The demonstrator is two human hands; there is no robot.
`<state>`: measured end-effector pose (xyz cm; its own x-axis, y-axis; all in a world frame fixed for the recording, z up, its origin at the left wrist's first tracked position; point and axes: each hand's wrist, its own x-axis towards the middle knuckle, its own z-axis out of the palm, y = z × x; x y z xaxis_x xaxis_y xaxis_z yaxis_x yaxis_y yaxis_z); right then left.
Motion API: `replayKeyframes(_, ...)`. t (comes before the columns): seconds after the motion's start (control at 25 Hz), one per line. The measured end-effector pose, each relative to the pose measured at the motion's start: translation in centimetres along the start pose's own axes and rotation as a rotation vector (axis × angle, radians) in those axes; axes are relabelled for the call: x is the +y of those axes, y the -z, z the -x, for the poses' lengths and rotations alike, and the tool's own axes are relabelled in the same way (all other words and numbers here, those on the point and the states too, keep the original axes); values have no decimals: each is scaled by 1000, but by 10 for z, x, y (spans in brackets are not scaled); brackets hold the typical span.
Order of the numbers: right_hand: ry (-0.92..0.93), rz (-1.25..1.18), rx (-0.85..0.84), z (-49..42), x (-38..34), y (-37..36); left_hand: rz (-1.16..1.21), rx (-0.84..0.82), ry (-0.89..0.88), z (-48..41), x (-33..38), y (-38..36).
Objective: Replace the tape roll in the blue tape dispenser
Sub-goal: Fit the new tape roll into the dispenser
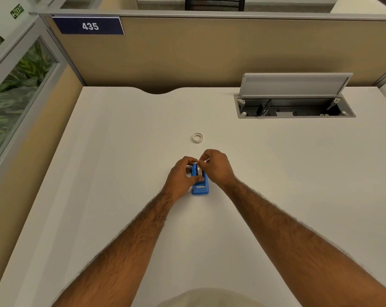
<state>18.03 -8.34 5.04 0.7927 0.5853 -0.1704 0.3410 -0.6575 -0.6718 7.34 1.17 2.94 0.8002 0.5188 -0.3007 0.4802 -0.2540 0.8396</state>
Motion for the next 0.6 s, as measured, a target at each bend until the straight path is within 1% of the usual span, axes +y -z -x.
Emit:
replayKeyframes(0.2, 53, -62, -28, 9, 12, 2, -9, -2, -47, 2, -4, 2)
replayKeyframes(0.36, 35, -73, -50, 8, 14, 2, 50, -8, -47, 3, -2, 3)
replayKeyframes(0.6, 27, -37, -43, 0, 4, 2, 37, -6, -33, 3, 1, 4)
